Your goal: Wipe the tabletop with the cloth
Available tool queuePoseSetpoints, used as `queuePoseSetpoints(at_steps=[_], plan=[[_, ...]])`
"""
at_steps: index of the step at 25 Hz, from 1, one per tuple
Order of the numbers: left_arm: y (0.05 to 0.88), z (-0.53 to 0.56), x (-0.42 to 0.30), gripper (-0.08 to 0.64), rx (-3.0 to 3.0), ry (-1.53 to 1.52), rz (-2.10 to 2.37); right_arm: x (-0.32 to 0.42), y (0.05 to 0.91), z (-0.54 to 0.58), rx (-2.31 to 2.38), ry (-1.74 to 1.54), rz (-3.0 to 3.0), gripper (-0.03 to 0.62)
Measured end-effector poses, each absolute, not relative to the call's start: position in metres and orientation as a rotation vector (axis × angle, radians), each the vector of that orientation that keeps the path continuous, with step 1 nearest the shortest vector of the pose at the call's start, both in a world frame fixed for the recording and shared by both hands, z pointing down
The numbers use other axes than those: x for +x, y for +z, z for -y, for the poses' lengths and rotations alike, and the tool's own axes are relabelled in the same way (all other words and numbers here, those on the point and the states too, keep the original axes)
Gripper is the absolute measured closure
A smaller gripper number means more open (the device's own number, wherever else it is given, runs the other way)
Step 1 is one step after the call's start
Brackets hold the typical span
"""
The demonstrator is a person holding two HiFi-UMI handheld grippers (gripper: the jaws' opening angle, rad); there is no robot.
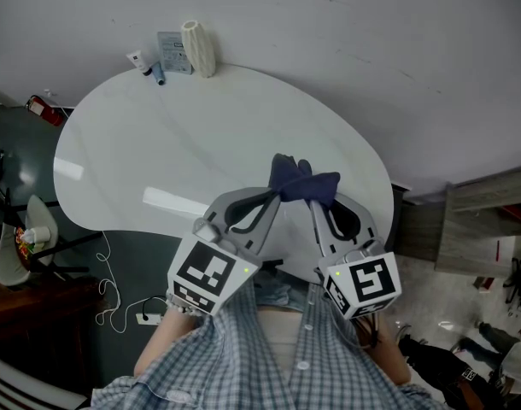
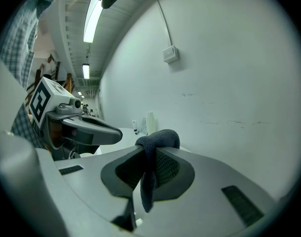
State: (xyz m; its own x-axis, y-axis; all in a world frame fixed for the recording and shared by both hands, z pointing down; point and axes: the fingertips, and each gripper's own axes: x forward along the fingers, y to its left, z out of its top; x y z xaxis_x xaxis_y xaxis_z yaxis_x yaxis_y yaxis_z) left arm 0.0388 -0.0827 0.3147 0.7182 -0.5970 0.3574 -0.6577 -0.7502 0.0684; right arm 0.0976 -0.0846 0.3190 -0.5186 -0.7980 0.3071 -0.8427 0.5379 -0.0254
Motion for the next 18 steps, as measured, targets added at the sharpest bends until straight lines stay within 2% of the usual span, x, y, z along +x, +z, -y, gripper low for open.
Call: queuePoseSetpoints(at_steps=[18], plan=[[0.3158, 0.0821, 0.0367, 0.554, 2.731, 0.465, 0.997, 0.0938, 0.3225, 0.0831, 1.365, 0.248, 2.503, 0.569]])
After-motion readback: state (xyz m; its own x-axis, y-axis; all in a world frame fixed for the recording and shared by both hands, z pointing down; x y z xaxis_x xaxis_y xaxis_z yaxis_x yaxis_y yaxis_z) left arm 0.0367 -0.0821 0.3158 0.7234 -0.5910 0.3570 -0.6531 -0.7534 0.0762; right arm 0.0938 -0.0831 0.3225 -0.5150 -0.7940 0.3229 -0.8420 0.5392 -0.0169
